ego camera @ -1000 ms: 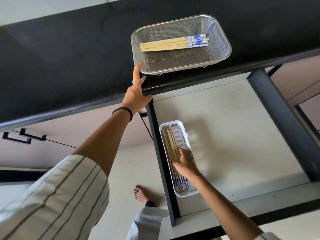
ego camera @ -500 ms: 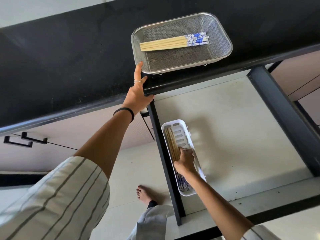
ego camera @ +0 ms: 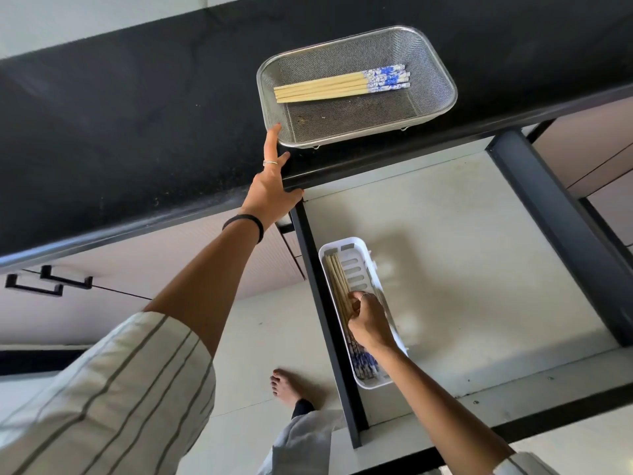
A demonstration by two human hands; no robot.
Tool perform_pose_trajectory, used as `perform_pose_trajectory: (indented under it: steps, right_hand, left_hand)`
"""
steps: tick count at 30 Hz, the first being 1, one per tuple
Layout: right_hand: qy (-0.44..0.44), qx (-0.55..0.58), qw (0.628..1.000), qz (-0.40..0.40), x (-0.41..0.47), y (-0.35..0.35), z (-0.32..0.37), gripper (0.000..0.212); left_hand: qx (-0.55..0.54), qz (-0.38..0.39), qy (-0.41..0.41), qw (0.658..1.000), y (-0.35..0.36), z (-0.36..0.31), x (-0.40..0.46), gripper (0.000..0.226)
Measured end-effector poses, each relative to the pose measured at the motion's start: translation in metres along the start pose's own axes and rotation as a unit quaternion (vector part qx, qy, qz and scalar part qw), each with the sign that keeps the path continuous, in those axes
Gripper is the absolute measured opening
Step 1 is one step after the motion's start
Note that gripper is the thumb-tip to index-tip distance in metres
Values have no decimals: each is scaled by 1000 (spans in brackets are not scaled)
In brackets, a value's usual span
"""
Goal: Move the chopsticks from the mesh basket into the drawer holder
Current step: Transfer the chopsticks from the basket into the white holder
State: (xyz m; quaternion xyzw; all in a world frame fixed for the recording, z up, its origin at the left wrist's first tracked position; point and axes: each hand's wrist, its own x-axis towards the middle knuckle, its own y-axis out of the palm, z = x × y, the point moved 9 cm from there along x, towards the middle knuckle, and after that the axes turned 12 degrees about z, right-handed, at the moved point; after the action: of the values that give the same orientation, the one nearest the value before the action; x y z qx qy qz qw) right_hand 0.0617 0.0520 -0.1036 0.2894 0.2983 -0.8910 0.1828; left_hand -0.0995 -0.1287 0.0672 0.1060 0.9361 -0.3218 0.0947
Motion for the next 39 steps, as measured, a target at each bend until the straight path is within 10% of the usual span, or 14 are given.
perform_pose_trajectory:
  steps: [39]
  right_hand:
    - [-49,54,997,-16,-29,-41,34,40]
  left_hand:
    - [-15,-3,4,1000,3,-3,-1,109]
